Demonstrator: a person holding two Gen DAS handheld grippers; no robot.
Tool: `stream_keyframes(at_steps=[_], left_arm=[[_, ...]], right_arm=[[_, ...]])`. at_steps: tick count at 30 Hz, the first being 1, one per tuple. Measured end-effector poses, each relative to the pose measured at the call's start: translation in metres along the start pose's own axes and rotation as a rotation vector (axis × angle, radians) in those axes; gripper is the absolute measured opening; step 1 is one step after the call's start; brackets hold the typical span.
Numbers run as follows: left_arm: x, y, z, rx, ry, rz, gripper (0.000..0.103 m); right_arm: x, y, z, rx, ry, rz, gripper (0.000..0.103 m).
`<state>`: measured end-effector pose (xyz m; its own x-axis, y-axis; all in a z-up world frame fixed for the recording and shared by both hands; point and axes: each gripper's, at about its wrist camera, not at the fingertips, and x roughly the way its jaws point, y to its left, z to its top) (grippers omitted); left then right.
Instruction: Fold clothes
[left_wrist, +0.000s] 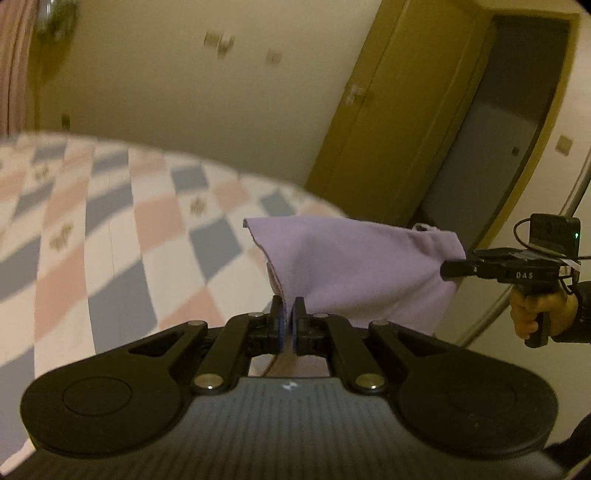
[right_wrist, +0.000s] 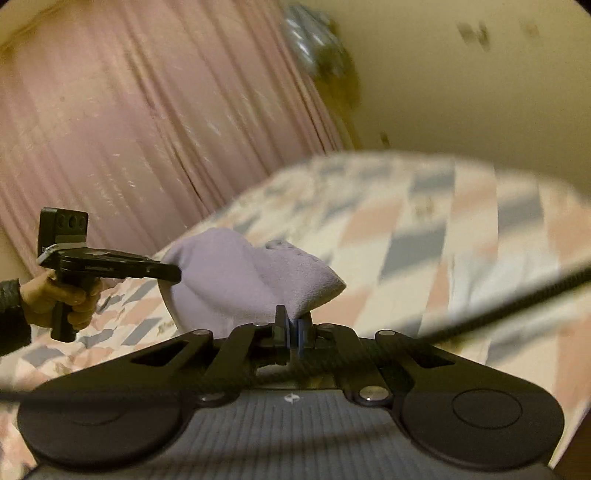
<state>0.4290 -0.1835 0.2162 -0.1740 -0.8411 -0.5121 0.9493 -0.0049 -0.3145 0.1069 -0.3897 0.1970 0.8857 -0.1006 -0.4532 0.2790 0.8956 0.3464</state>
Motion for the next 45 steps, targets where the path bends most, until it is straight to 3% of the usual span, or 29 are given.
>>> stream_keyframes(at_steps=[4, 7, 11, 15, 18, 22, 27, 32, 36, 38, 40, 45], left_arm=[[-0.039, -0.037, -0.020, -0.004, -0.060, 0.019, 0.001], [-0.060, -0.054, -0.063, -0.037, -0.048, 0.048, 0.001], [-0.072, -0.063, -0.145, -0.102, 0.050, 0.094, 0.002], [-0.063, -0.056, -0.233, -0.213, 0.203, 0.134, 0.001], [-0.055, -0.047, -0.270, -0.267, 0.274, 0.149, 0.001], [-0.041, -0.035, -0.257, -0.254, 0.251, 0.157, 0.001], [0.008, -0.007, -0.204, -0.192, 0.216, 0.192, 0.002], [0.072, 0.025, -0.185, -0.174, 0.276, 0.230, 0.002], [0.093, 0.043, -0.189, -0.230, 0.320, 0.233, 0.003], [0.104, 0.051, -0.191, -0.258, 0.341, 0.234, 0.007], [0.112, 0.060, -0.192, -0.289, 0.359, 0.231, 0.009], [0.114, 0.078, -0.183, -0.380, 0.347, 0.206, 0.015]], right_arm=[[-0.041, 0.037, 0.010, -0.143, -0.061, -0.008, 0.004], [-0.059, 0.068, -0.015, -0.224, -0.038, 0.001, 0.004], [-0.057, 0.090, -0.085, -0.252, 0.063, 0.020, 0.004], [-0.039, 0.097, -0.169, -0.177, 0.235, 0.060, 0.004], [-0.027, 0.095, -0.216, -0.131, 0.349, 0.089, 0.004], [-0.015, 0.076, -0.221, -0.074, 0.375, 0.085, 0.004], [0.009, 0.046, -0.174, -0.068, 0.320, 0.054, 0.004], [0.072, -0.003, -0.151, -0.023, 0.338, 0.004, 0.006], [0.114, -0.040, -0.158, 0.056, 0.437, -0.038, 0.019], [0.116, -0.047, -0.158, 0.069, 0.444, -0.039, 0.024], [0.112, -0.051, -0.156, 0.088, 0.432, -0.040, 0.036], [0.108, -0.068, -0.152, 0.180, 0.410, -0.035, 0.038]])
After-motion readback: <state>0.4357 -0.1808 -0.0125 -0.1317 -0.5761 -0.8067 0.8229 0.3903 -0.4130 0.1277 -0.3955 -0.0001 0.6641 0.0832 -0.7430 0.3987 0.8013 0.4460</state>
